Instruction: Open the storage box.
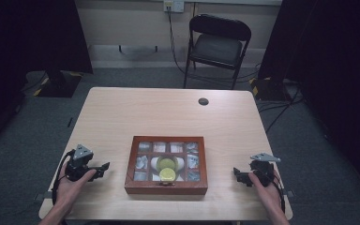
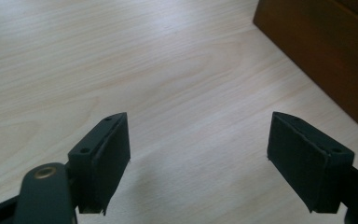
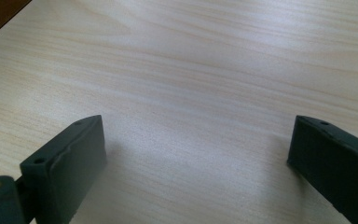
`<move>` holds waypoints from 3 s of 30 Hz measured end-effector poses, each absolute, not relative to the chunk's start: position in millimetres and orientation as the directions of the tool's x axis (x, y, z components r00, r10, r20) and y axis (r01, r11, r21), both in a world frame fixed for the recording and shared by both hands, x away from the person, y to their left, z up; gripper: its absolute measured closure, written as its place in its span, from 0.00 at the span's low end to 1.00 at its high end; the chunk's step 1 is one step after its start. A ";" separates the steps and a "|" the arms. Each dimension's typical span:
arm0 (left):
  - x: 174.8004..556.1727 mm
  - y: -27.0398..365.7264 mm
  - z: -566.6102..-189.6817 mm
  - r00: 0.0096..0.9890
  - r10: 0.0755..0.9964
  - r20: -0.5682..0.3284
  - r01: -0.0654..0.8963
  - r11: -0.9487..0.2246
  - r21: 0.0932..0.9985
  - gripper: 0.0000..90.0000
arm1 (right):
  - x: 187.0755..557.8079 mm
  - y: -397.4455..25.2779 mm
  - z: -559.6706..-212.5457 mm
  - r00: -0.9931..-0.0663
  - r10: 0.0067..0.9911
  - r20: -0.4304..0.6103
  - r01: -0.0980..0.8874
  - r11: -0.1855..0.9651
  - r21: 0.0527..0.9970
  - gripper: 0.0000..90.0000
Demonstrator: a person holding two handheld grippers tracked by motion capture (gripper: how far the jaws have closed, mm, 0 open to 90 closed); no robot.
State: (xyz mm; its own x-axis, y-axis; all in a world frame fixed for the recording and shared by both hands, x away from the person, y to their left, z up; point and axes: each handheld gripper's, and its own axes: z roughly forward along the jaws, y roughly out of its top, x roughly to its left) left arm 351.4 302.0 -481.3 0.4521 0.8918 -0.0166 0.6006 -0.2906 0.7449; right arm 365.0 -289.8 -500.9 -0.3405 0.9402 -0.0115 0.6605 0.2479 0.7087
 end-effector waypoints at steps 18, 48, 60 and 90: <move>335.6 277.3 -461.6 0.587 0.809 -0.043 0.524 -0.338 0.782 0.28 | 364.8 -290.1 -500.9 -0.357 0.934 -0.012 0.655 0.259 0.710 0.04; 327.8 221.5 -428.4 0.776 0.628 -0.059 0.406 -0.424 0.810 0.33 | 364.7 -289.3 -501.0 -0.391 0.920 -0.013 0.645 0.284 0.709 0.03; 337.5 170.9 -418.9 0.851 0.514 -0.111 0.370 -0.435 0.821 0.35 | 364.7 -289.2 -501.0 -0.391 0.920 -0.013 0.645 0.284 0.709 0.03; 334.4 129.2 -437.9 0.927 0.326 -0.183 0.342 -0.543 0.767 0.74 | 364.8 -289.2 -501.0 -0.391 0.920 -0.013 0.645 0.285 0.709 0.03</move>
